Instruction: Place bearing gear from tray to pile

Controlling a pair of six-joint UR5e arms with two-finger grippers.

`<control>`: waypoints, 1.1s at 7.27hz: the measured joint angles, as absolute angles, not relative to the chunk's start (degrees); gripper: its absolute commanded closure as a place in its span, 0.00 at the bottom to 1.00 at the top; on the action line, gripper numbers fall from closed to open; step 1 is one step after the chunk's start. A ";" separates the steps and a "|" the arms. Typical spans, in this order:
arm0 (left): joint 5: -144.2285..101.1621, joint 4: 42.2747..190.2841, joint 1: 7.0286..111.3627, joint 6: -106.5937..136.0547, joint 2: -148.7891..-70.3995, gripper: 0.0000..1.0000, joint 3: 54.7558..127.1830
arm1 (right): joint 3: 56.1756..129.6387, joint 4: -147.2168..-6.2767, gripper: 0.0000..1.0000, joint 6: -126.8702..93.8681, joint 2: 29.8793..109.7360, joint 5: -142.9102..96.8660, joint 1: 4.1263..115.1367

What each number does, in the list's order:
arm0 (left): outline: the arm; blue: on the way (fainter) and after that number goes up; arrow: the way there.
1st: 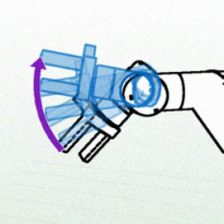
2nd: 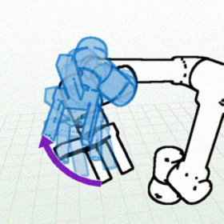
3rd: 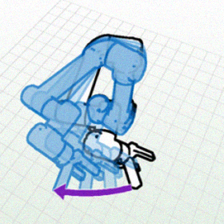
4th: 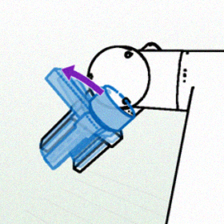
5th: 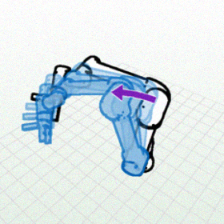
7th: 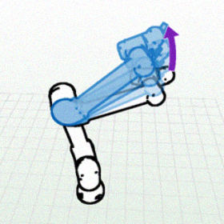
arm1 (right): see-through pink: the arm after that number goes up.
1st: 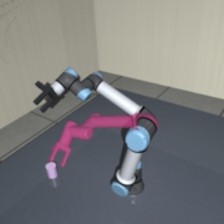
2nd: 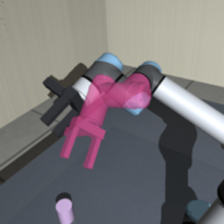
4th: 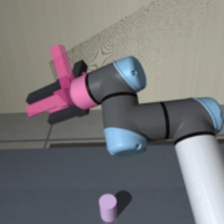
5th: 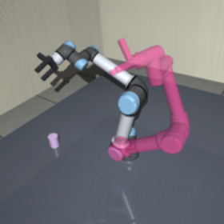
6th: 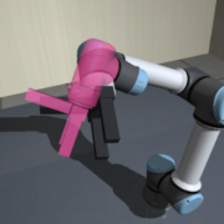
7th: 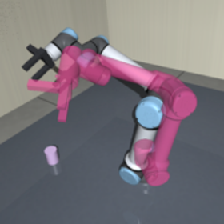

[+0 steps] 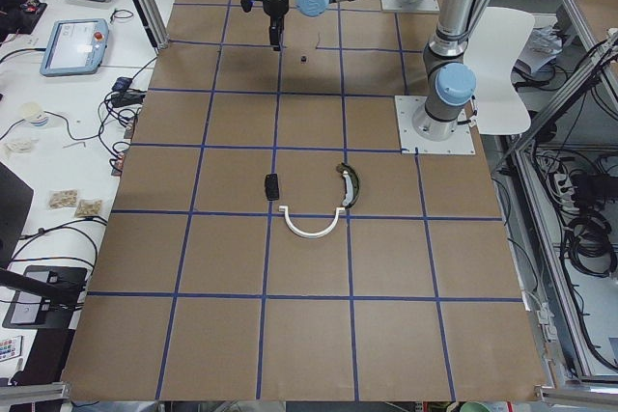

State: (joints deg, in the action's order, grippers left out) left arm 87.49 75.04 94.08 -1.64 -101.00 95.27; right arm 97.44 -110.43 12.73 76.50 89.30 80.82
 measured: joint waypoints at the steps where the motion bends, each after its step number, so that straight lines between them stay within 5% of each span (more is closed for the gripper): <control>1: 87.42 72.72 97.50 0.03 -103.62 0.00 95.32 | 97.69 -109.39 0.00 23.82 76.82 91.10 71.90; 5: 87.33 68.29 104.76 2.49 -111.41 0.00 97.36 | 97.63 -118.68 0.00 49.98 69.44 93.38 45.13; 8: 87.57 65.16 108.08 2.84 -114.71 0.00 99.91 | 96.73 -132.46 0.00 56.88 60.66 93.41 38.84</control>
State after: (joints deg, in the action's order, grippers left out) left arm 87.57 65.16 108.08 2.84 -114.71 99.91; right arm 96.73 -132.46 56.88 60.66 93.41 38.84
